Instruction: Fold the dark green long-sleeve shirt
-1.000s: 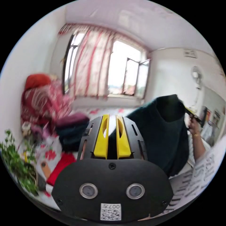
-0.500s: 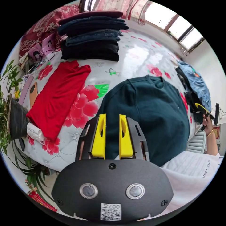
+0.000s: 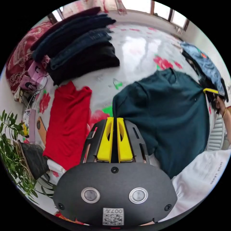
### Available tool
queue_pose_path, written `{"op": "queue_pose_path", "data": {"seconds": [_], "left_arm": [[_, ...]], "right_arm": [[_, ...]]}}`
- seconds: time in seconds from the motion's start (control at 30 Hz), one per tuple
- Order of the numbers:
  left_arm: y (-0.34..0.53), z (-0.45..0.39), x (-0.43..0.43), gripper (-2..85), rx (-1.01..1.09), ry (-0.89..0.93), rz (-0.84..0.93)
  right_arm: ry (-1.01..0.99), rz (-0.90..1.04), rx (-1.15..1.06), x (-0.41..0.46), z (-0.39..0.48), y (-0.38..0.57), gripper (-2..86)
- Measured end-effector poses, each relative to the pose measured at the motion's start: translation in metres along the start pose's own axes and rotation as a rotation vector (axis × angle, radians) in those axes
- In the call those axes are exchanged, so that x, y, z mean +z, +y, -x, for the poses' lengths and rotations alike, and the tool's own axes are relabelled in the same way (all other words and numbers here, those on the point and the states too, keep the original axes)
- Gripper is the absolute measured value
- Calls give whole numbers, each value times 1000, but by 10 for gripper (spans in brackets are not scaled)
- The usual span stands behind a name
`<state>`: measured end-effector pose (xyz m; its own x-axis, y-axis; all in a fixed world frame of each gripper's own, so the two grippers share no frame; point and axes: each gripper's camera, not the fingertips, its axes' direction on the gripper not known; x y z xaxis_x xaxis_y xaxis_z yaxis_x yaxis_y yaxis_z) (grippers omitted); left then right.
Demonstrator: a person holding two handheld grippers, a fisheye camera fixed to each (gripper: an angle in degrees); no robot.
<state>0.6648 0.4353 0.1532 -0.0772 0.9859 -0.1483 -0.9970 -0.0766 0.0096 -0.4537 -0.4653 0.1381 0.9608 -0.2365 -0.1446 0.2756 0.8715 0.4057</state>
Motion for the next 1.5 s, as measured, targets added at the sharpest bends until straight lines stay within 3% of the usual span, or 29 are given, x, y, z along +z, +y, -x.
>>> {"op": "queue_pose_path", "data": {"seconds": [0.13, 0.2, 0.3, 0.47, 0.63, 0.83, 0.93, 1.07, 1.13, 1.23, 1.3, 1.5], "left_arm": [[-74, 37, -56, 15, -51, 5, -180], [-100, 44, -65, 27, -98, -20, -198], [-113, 53, -59, 41, -254, -56, -159], [-44, 40, -40, 65, -301, 74, -197], [61, -7, -2, 80, -235, 185, -33], [61, -36, 22, 128, -163, 261, 17], [26, -40, 40, 157, -131, 248, 50], [-8, -49, 52, 149, -52, 159, 86], [-20, -55, 55, 81, 21, 148, 93], [-28, -55, 57, 24, 52, 209, 89], [-33, -48, 52, 14, 67, 263, 73], [-58, 19, 9, 9, 4, 712, -43]], "right_arm": [[-21, -124, -36, -33, 1, -46, 14], [96, -211, 14, -43, 9, -64, 25], [112, -152, -28, -34, 15, -65, 53], [-20, -57, -76, 4, 10, 16, 82], [-39, 90, -193, 57, 18, 116, 86], [-27, 233, -251, 86, 9, 123, 45], [-91, 118, -245, 41, -26, 109, 30], [215, -178, 138, -40, -122, 120, 39], [271, -250, 233, -58, -148, 137, 53], [121, -224, 208, -45, -154, 154, 75], [-155, -149, 129, -5, -137, 163, 96], [-370, 145, 16, 93, -82, 175, 99]]}}
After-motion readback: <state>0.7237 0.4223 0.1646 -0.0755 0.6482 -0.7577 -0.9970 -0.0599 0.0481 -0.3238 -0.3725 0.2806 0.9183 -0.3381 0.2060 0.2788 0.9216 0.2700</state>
